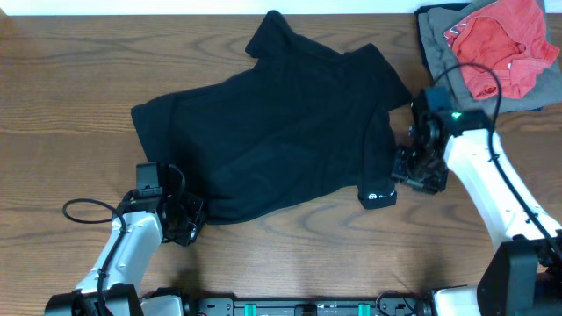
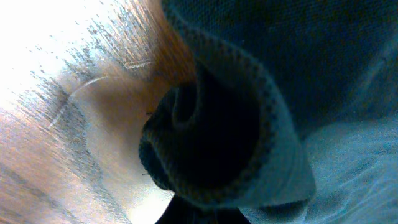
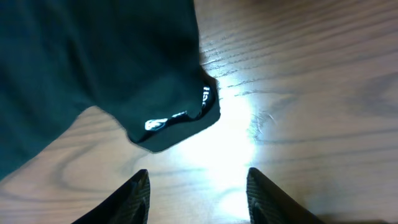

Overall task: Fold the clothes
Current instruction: 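Grasp the bottom hem corners with the left and right grippers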

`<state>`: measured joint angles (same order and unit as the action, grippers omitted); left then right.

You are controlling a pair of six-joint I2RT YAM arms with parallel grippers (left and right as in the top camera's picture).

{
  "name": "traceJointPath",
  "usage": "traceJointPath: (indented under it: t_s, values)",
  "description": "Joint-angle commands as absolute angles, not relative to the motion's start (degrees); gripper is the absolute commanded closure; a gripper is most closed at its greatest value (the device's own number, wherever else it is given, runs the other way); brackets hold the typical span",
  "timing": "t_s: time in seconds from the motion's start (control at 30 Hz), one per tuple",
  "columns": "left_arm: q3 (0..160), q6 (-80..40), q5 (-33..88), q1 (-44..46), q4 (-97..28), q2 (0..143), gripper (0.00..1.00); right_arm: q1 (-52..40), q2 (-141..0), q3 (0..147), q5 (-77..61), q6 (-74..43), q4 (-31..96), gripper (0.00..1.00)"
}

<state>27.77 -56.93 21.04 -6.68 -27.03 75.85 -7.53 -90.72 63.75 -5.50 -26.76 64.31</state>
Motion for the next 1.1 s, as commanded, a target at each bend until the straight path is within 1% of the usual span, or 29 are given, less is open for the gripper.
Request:
traceJointPath:
  t_s: [0.0,0.23,0.3,0.47,0.5,0.57,0.6,0.67,0.7,0.77,0.87,0.97,1.07]
  values:
    - [24.4,-55.1,16.7,-6.5,-27.5,78.8,0.94,-8.0,-90.3,59.2,-6.5,-27.1,61.8,0.53]
    - [24.4,-53.2,16.6,-6.5,-27.5,78.9,0.94,-8.7,-90.3,50.3,-9.1,-26.0,48.3,0.52]
    - [24.4,-52.9,16.6,-6.5,-27.5,78.9,0.94,-9.5,-90.4,47.7,-9.3,-26.1,44.5,0.55]
    - [24.4,-52.1,16.6,-6.5,-27.6,78.9,0.94,-10.9,-90.4,43.7,-9.3,-26.3,39.2,0.56]
    - [24.4,-52.0,16.6,-6.5,-27.6,78.9,0.94,-10.9,-90.4,43.3,-9.3,-26.4,38.7,0.59]
    - [24.4,-51.4,16.7,-6.4,-27.6,78.9,0.94,-10.9,-90.4,42.9,-9.3,-26.8,38.1,0.79]
    - [24.4,-50.8,16.6,-6.4,-27.6,78.9,0.94,-10.9,-90.4,42.8,-9.2,-27.1,37.9,0.87]
    - [24.4,-49.3,16.7,-6.5,-27.6,78.9,0.94,-10.9,-90.4,42.8,-9.2,-27.2,37.4,0.96]
    - [24.4,-48.2,16.7,-6.5,-27.7,78.8,0.94,-10.9,-90.4,42.8,-9.1,-27.2,37.1,0.99]
    - [24.4,-45.8,16.7,-6.5,-27.9,78.8,0.94,-10.7,-90.4,42.9,-8.8,-27.5,36.4,0.99]
    - [26.5,-41.6,16.7,-6.5,-31.6,78.6,0.94,-9.5,-90.1,44.6,-9.1,-27.4,38.0,0.99]
    - [31.0,-37.3,16.7,-6.5,-39.3,78.0,0.94,-7.5,-88.4,48.9,-9.3,-26.5,43.7,0.99]
    - [37.4,-32.6,16.7,-6.4,-49.4,77.7,0.94,-4.8,-85.7,55.2,-9.3,-22.7,51.9,0.99]
